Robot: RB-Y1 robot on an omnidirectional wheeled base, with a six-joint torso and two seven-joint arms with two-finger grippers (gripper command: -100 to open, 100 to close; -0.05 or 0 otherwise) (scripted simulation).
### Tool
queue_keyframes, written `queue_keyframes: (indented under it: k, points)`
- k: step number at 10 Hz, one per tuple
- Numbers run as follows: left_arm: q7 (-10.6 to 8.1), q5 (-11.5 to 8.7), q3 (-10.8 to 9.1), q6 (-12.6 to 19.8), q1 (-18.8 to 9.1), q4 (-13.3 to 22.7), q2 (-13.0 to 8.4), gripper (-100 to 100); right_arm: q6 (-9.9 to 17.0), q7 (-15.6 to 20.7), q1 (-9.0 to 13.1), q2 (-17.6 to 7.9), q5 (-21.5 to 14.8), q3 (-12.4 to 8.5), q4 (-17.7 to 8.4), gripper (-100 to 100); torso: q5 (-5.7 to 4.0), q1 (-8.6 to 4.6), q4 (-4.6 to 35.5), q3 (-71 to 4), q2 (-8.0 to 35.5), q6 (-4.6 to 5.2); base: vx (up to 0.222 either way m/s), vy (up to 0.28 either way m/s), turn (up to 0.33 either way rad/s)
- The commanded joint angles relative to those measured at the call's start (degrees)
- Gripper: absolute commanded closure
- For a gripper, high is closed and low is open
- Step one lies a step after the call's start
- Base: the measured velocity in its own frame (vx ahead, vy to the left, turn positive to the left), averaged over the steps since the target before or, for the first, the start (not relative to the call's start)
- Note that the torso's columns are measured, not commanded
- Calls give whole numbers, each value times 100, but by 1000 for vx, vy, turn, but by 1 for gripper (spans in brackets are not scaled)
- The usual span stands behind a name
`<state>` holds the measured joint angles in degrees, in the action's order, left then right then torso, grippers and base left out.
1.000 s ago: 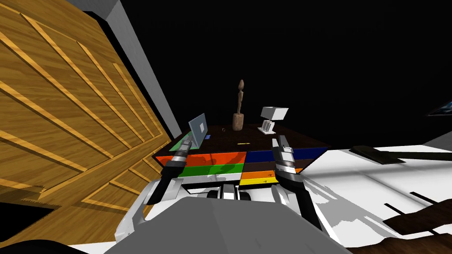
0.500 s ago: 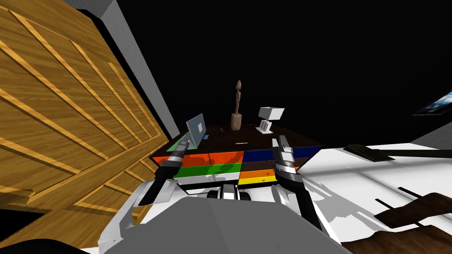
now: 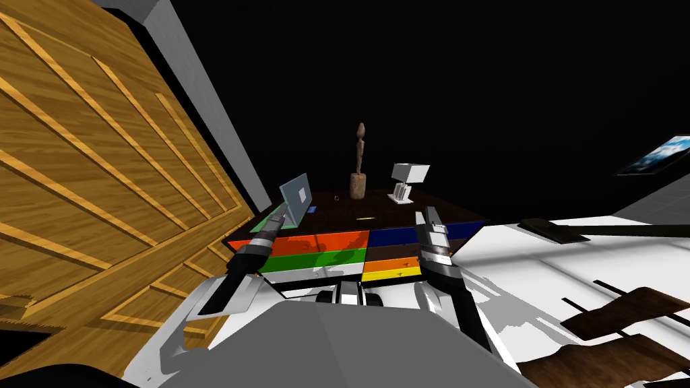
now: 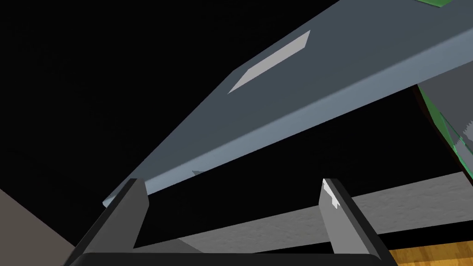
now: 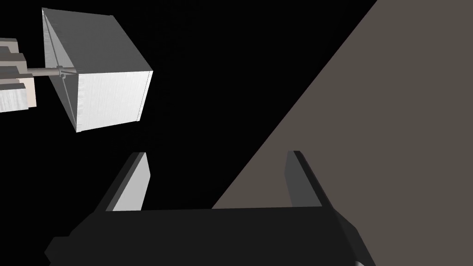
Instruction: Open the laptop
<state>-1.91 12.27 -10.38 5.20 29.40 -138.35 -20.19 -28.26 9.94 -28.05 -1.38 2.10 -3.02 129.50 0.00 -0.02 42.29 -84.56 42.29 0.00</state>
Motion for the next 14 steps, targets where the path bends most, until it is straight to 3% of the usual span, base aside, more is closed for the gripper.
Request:
queue_keyframes:
  k: [1, 14]
  points:
    - [-91, -74, -139, 289, 71, -58, -236, -100, 0, 0, 0, 0, 0, 0, 0, 0, 0, 2, 0, -1, -1, 0, 0, -31, -21]
    - [-584, -482, -892, 1867, 543, -234, -1545, -100, 0, 0, 0, 0, 0, 0, 0, 0, 15, 25, -18, -18, -30, 1, 1, -33, -39]
